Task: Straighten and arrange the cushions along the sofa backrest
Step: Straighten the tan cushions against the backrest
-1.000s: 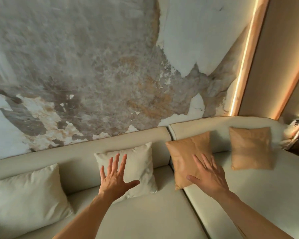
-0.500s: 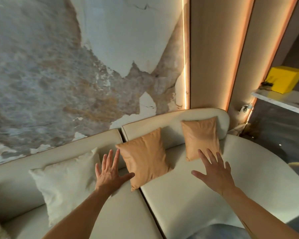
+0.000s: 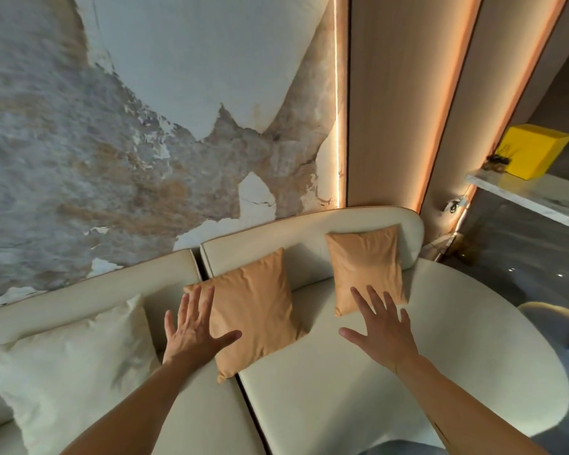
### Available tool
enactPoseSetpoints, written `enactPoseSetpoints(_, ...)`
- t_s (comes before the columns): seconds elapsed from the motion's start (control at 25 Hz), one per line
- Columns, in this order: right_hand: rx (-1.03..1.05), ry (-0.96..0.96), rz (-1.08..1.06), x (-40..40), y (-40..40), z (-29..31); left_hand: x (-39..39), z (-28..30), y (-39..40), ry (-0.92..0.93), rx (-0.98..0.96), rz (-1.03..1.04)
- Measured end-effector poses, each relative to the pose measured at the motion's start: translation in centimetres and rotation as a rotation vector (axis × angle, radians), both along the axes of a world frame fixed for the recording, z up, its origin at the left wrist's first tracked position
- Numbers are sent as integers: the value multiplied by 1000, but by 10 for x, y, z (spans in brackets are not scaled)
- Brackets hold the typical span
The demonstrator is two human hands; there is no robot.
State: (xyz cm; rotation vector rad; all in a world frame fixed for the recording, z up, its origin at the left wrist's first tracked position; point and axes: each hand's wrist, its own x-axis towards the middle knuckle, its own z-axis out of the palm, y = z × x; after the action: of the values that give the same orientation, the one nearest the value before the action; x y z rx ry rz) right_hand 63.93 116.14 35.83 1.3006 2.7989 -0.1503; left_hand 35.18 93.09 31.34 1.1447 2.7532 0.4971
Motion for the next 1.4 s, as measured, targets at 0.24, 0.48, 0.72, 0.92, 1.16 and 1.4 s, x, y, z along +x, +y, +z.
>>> enactPoseSetpoints(0.24,-70,-23,83,-65,39,-15,-35,-27,9,-83,-4,115)
enactPoseSetpoints(0.48,-123,5,223,-126,89,-30,-42,-43,10,-102,-11,297)
enactPoseSetpoints(0.72,-162,1,414,-158,142,-53,-15,-53,34,-84,-55,485)
enactPoseSetpoints(0.92,-202,-24,455,-168,199,-82,2,-71,66,-117,-43,566)
enactPoseSetpoints(1.16,-218,4,467,-198,233,-141,-17,-128,86,-119,-89,580)
enactPoseSetpoints(1.4,-289,-18,411,-247,241,-215,-81,-201,109,-94,-156,557)
